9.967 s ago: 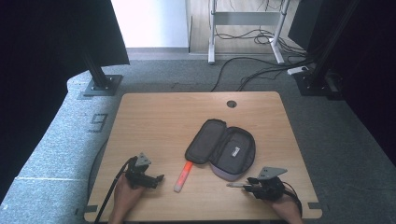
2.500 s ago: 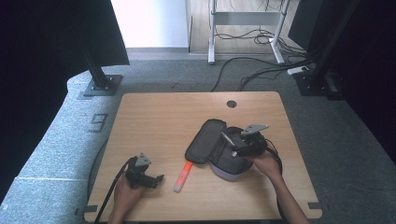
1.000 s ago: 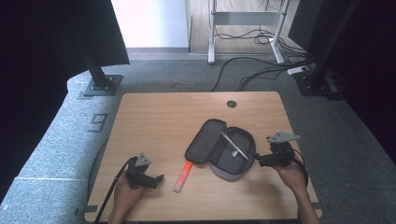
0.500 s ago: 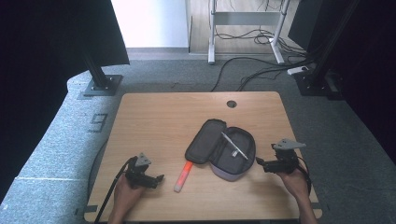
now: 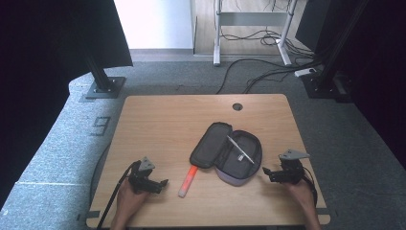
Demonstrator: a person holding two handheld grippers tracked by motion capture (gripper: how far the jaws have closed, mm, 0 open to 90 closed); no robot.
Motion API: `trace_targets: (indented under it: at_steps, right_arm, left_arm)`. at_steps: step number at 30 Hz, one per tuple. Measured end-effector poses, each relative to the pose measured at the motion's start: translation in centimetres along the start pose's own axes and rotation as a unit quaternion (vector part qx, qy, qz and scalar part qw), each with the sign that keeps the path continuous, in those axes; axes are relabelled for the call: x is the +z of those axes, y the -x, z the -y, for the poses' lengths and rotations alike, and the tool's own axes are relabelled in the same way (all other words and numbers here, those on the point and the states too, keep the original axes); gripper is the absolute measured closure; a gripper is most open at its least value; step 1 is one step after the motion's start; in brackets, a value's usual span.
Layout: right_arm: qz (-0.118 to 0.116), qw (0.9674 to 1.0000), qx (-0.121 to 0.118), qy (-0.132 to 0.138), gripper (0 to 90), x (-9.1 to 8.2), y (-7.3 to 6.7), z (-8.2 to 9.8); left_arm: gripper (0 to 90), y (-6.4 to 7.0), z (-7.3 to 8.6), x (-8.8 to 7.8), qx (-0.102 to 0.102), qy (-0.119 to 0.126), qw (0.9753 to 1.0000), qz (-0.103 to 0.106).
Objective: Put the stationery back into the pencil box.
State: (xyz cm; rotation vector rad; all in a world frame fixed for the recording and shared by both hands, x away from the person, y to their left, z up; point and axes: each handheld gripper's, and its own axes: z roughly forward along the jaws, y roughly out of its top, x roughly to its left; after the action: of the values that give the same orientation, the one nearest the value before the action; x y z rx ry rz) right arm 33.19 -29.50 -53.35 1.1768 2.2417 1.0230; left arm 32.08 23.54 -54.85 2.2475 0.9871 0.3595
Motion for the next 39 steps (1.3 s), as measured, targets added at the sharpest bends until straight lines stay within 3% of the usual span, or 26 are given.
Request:
trace_targets:
  at_steps: [12, 20, 24, 26, 29, 33, 39]
  right_arm:
    - [0.001, 0.9997, 0.014, -0.02, 7.7, 1.4, 0.2, 1.8]
    - [-0.001, 0.9995, 0.019, -0.024, 6.1, 1.3, 0.4, 1.9]
    - [-0.002, 0.9995, 0.02, -0.025, 6.1, 1.3, 0.4, 1.9]
    - [-0.002, 0.9995, 0.02, -0.025, 6.1, 1.3, 0.4, 1.9]
    - [-0.002, 0.9995, 0.02, -0.024, 6.1, 1.3, 0.4, 1.9]
    - [-0.002, 0.9995, 0.02, -0.025, 6.1, 1.3, 0.4, 1.9]
    - [-0.002, 0.9995, 0.02, -0.024, 6.1, 1.3, 0.4, 1.9]
  left_arm:
    - [0.0, 0.0, 0.0, 0.0, 0.001, 0.0, 1.0, 0.001]
    - [0.0, 0.1, 0.1, -0.1, 0.006, 0.001, 1.0, 0.001]
    - [1.5, 0.6, 0.0, -0.3, 0.019, 0.004, 0.9996, -0.02]
    - [2.8, 0.9, -0.2, -0.4, 0.024, 0.001, 0.9995, -0.02]
    - [2.1, 1.1, -0.5, -0.5, 0.022, 0.0, 0.9997, -0.011]
    - [2.2, 1.1, -0.9, -1.0, 0.0, 0.019, 0.9996, 0.022]
    - [2.4, 1.7, -1.6, -1.4, 0.0, 0.024, 0.9993, 0.03]
